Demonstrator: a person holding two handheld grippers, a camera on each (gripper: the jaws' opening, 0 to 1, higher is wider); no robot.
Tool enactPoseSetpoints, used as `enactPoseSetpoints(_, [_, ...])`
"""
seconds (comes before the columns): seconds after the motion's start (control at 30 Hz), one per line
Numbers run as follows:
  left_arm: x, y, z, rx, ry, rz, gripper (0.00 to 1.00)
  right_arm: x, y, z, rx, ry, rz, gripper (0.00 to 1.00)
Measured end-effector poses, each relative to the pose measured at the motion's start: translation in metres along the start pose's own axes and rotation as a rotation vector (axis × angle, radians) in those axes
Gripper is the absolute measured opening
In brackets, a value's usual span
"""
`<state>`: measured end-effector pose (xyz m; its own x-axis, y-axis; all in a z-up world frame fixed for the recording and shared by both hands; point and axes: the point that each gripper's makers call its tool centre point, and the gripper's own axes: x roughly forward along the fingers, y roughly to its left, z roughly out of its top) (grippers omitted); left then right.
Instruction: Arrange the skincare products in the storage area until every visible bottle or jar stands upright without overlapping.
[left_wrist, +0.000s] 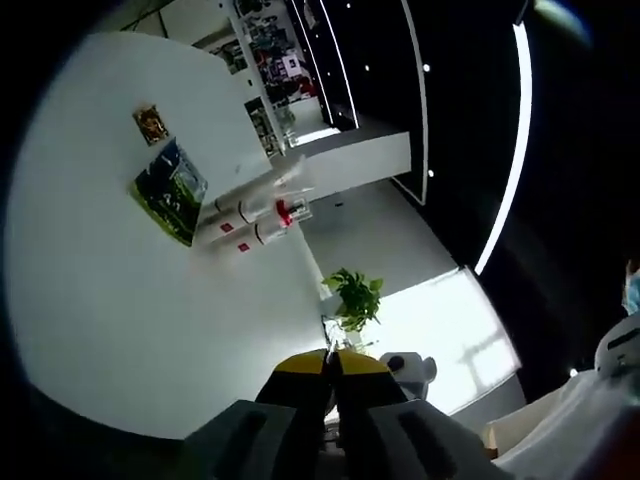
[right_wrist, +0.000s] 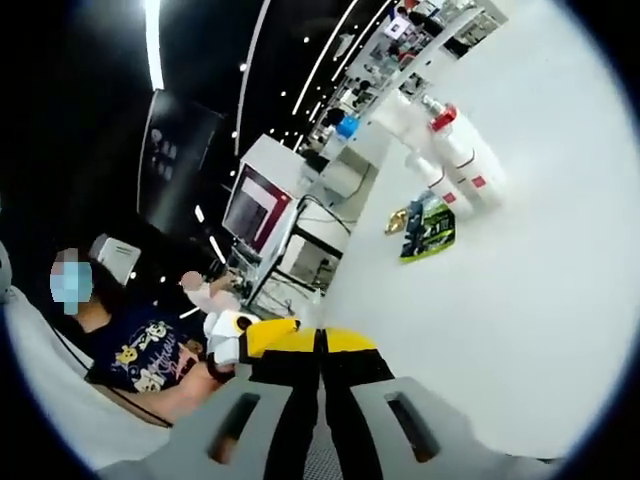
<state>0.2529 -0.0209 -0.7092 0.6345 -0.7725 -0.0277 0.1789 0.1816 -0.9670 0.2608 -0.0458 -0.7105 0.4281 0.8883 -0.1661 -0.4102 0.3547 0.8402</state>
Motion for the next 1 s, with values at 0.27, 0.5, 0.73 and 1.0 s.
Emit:
enactPoseSetpoints(0.27, [0.007, -0.001, -0.025, 0.098, 0.132, 0.023, 0.04, -0.007, -0.002, 0.017, 0.074, -0.091, 0.027, 0.0])
enactPoseSetpoints(0.5, [-0.001, -0.002, -0.014, 0.052, 0.088, -0.012, 0.02, -0.003, 0.002, 0.014, -0.006, -0.082, 0.01, 0.0])
enactPoseSetpoints(0.73, [-0.003, -0.005, -0.006, 0.021, 0.045, -0.034, 0.0, -0.002, 0.005, 0.013, -0.049, -0.075, 0.007, 0.0])
enactPoseSetpoints(1.0, [-0.004, -0.008, -0.002, -0.009, 0.032, -0.032, 0.0, -0.001, 0.0, 0.009, -0.345, -0.012, -0.127, 0.11])
